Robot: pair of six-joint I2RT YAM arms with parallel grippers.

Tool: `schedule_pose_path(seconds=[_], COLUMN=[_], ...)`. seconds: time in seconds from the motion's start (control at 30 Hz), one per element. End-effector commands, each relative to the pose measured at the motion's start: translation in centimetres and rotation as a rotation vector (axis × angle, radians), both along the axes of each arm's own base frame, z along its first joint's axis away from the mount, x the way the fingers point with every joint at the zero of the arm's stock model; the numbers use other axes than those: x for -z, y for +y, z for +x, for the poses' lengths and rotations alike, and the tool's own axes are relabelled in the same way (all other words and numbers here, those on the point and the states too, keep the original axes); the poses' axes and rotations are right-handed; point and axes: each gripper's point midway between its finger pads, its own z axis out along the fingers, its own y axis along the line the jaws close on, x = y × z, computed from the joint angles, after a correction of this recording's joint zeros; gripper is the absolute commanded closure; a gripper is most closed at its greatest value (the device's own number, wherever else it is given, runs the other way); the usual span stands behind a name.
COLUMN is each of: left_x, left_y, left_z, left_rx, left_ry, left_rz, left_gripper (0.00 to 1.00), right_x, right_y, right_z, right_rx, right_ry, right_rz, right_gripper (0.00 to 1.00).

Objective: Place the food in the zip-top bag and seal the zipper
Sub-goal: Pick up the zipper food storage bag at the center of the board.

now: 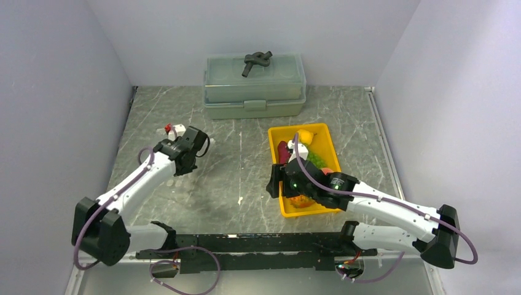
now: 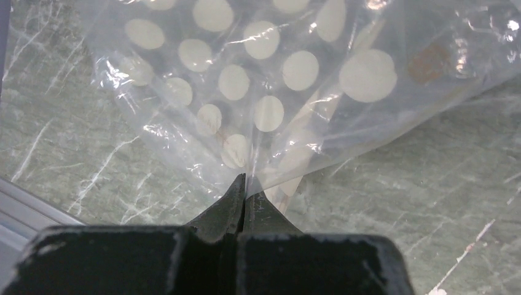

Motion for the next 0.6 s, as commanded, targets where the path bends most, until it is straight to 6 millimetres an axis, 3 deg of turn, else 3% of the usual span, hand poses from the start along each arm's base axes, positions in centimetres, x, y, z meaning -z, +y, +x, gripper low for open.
schedule_pose_path(seconds=[0.0, 0.23, 0.57], left_x=[-1.7, -4.1, -6.8], left_y=[-0.4, -3.5, -5.7], left_z=[-1.2, -2.2, -3.2], left_rx=[0.008, 0.191, 0.377], left_ry=[-0.074, -0.178, -0.255], left_rz=[-0.067, -0.266, -0.377], left_gripper=[1.0, 1.0, 1.0], right_x=[-2.0, -3.6, -6.7], right_y=[0.7, 0.5, 0.9], right_z=[0.8, 1.6, 2.9], right_rx=[-0.006, 0.019, 0.019], right_ry=[-0.052, -0.094, -0.156], right_rz=[0.021, 0.014, -0.014], right_gripper=[0.28, 0.25, 0.23])
